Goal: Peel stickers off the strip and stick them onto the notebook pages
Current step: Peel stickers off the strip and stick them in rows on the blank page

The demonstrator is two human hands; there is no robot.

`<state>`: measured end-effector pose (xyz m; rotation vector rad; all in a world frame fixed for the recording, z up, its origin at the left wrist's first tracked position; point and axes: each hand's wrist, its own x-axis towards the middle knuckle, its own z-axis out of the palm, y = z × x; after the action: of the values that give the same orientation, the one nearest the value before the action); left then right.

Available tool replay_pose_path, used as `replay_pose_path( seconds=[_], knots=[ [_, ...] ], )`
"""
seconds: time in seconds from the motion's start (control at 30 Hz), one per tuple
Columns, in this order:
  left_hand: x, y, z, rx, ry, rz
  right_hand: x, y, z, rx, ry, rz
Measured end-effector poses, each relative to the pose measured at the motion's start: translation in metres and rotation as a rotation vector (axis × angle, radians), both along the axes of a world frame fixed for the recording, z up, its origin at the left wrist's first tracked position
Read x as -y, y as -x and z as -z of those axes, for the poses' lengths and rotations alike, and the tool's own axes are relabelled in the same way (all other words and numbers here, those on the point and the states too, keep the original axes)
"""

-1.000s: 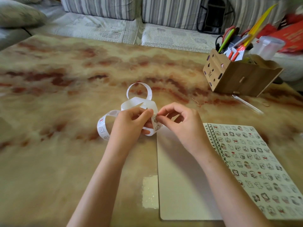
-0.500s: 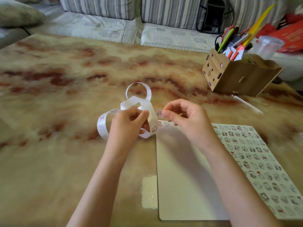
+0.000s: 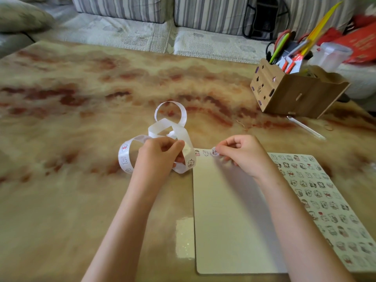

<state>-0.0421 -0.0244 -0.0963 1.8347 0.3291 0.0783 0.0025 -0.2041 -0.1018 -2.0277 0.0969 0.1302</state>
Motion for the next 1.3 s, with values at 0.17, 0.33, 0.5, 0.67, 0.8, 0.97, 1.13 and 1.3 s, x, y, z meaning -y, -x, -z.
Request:
replay_pose_path(
  seconds=[0.17,0.33,0.5,0.67,0.8,0.97,1.13,1.3],
  knots=[
    [0.0,0.0,0.002,0.008,-0.01,0.005,-0.001,-0.001,0.002,0.017,0.001,-0.004],
    [-0.001,0.0,0.002,0.011,-0.033,0.012,0.0,-0.001,0.003,0.03,0.017,-0.006],
    [-0.001,0.001,0.001,0.013,-0.043,0.014,-0.001,-0.002,0.005,0.043,0.052,0.001],
    [-0.001,0.001,0.001,0.003,-0.041,0.011,-0.002,-0.001,0.007,0.066,0.08,0.008],
    [-0.001,0.0,0.0,0.006,-0.039,0.009,-0.004,-0.002,0.009,0.078,0.083,0.014],
    [-0.001,0.001,0.0,0.008,-0.029,0.008,-0.005,-0.002,0.011,0.109,0.102,0.024],
    [-0.001,0.001,0.0,0.007,-0.025,0.007,-0.004,-0.002,0.011,0.113,0.1,0.015],
    [-0.001,0.001,-0.001,0.007,-0.033,0.006,-0.003,-0.003,0.011,0.104,0.088,0.011]
  ],
)
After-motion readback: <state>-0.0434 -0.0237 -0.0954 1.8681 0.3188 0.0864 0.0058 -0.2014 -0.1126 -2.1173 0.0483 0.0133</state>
